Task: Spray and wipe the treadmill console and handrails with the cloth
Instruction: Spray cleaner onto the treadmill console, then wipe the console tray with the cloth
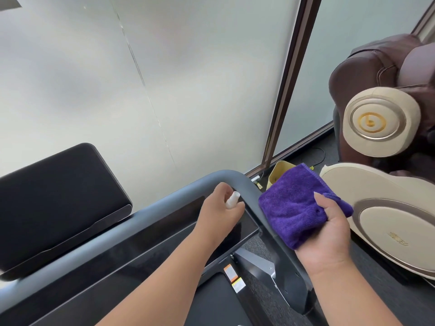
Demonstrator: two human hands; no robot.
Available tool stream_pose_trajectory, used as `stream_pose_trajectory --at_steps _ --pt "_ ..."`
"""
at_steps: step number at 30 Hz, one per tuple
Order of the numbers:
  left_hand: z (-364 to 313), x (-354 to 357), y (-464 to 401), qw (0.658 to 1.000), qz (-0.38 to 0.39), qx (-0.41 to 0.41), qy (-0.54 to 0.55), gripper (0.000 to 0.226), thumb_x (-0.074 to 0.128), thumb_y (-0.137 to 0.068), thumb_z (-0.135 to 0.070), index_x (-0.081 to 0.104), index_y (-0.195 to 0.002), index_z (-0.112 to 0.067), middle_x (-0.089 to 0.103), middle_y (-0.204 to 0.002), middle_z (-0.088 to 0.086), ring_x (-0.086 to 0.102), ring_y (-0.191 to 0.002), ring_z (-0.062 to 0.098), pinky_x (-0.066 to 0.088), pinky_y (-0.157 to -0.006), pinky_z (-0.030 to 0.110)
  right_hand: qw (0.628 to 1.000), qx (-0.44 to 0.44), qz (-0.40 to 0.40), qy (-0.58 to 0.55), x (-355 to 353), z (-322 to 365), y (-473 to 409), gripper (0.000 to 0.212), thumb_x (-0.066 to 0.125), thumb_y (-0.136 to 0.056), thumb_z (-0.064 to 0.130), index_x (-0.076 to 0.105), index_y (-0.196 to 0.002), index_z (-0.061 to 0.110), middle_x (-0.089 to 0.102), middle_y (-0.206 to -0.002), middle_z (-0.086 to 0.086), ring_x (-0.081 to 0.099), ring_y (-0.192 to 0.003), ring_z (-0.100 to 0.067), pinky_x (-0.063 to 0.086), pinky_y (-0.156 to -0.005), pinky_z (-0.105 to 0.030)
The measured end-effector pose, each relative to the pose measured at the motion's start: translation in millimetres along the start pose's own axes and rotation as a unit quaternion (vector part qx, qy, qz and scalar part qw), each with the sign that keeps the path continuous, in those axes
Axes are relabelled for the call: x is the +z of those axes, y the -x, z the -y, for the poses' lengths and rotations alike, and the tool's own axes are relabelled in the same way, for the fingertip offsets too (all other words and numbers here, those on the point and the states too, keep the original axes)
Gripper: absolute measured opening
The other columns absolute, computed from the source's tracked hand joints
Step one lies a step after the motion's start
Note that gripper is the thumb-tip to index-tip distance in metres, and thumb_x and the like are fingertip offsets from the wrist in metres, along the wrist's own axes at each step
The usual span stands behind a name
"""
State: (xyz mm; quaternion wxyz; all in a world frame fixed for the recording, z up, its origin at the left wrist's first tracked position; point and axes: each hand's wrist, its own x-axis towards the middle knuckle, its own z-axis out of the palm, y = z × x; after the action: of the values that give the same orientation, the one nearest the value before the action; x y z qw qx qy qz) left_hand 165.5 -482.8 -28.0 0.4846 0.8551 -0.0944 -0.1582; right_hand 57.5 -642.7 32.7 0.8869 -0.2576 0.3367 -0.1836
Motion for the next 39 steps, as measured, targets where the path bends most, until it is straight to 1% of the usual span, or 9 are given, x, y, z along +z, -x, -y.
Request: stream_pose_trajectory --at_steps 5,8,10,12,15,17,29,35,39 --pt "20.7 6.4 14.3 0.994 -0.096 0.015 0.050 0.016 0.083 -0.090 -0.040 0.068 -0.090 -0.032 0.066 -0.091 -0.008 0.060 -0.088 0.011 0.050 -0.077 0.029 0.996 -0.067 -0.050 0.042 14.1 -6.1 1.9 0.023 0.059 -0.095 0.017 0.071 -0.111 0.030 0.079 -0.099 0.007 0.075 -0.095 -0.019 0.057 -0.088 -0.040" --pt "25.2 8.1 20.0 0.989 -0.127 0.001 0.074 0.012 0.076 -0.097 -0.043 0.076 -0.101 -0.032 0.069 -0.095 -0.009 0.061 -0.091 0.008 0.047 -0.079 0.025 0.955 -0.159 -0.084 0.237 10.1 -12.9 1.8 0.009 0.070 -0.085 0.029 0.069 -0.090 0.038 0.069 -0.076 0.007 0.064 -0.076 -0.023 0.051 -0.076 -0.036" --pt "21.8 8.3 22.1 0.991 -0.119 0.011 0.067 0.013 0.069 -0.102 -0.042 0.077 -0.103 -0.032 0.070 -0.093 -0.009 0.062 -0.090 0.009 0.048 -0.078 0.023 0.889 -0.204 -0.030 0.409 -1.3 -23.8 -5.7 0.010 0.071 -0.091 0.026 0.067 -0.098 0.032 0.066 -0.088 0.001 0.060 -0.079 -0.022 0.049 -0.074 -0.027" --pt "17.2 7.1 23.3 0.992 -0.109 0.029 0.055 0.016 0.061 -0.107 -0.041 0.073 -0.097 -0.036 0.067 -0.085 -0.016 0.059 -0.085 0.008 0.046 -0.074 0.019 0.792 -0.214 0.028 0.571 -16.4 -39.3 -18.8 0.036 0.067 -0.097 0.026 0.061 -0.132 0.030 0.064 -0.129 0.003 0.060 -0.115 -0.010 0.046 -0.095 -0.017" --pt "14.9 4.1 22.8 0.992 -0.101 0.043 0.057 0.030 0.048 -0.112 -0.045 0.057 -0.085 -0.034 0.056 -0.076 -0.015 0.052 -0.076 0.011 0.046 -0.071 0.025 0.556 -0.264 0.046 0.787 -32.0 -66.7 -38.3 0.063 0.058 -0.099 0.050 0.042 -0.156 0.028 0.040 -0.164 0.000 0.034 -0.152 -0.022 0.024 -0.127 -0.044" --pt "14.8 0.5 24.2 0.993 -0.094 0.039 0.068 0.040 0.038 -0.111 -0.049 0.056 -0.090 -0.020 0.058 -0.081 0.001 0.056 -0.078 0.025 0.053 -0.074 0.047 0.480 -0.276 0.034 0.832 -30.7 -76.9 -45.4 0.068 0.049 -0.099 0.058 0.037 -0.160 0.030 0.033 -0.169 -0.003 0.030 -0.155 -0.027 0.024 -0.126 -0.050" --pt "37.7 -54.7 32.9 0.987 -0.128 -0.041 0.091 0.043 0.071 -0.099 -0.044 0.057 -0.083 -0.007 0.066 -0.080 0.016 0.056 -0.069 0.029 0.046 -0.066 0.036 0.385 -0.303 0.082 0.868 45.5 -129.6 -90.0 0.074 0.035 -0.098 0.060 0.028 -0.164 0.027 0.023 -0.173 -0.004 0.018 -0.160 -0.026 0.015 -0.127 -0.050" --pt "52.5 -90.2 41.0 0.976 -0.159 -0.016 0.147 0.039 0.061 -0.103 -0.045 0.066 -0.087 -0.010 0.070 -0.085 0.016 0.067 -0.086 0.040 0.059 -0.079 0.052 0.401 -0.294 0.244 0.833 94.0 -183.7 -68.8 0.089 0.007 -0.082 0.063 0.029 -0.163 0.032 0.021 -0.173 0.009 0.007 -0.161 -0.015 -0.002 -0.129 -0.042" --pt "56.6 -105.2 47.0 0.978 -0.153 -0.018 0.143 0.031 0.059 -0.110 -0.037 0.067 -0.084 -0.024 0.071 -0.081 -0.001 0.067 -0.081 0.026 0.057 -0.077 0.037 0.422 -0.300 0.266 0.813 91.5 -184.6 -66.8 0.071 0.030 -0.096 0.057 0.041 -0.158 0.026 0.036 -0.167 0.007 0.020 -0.159 -0.017 0.000 -0.129 -0.039"
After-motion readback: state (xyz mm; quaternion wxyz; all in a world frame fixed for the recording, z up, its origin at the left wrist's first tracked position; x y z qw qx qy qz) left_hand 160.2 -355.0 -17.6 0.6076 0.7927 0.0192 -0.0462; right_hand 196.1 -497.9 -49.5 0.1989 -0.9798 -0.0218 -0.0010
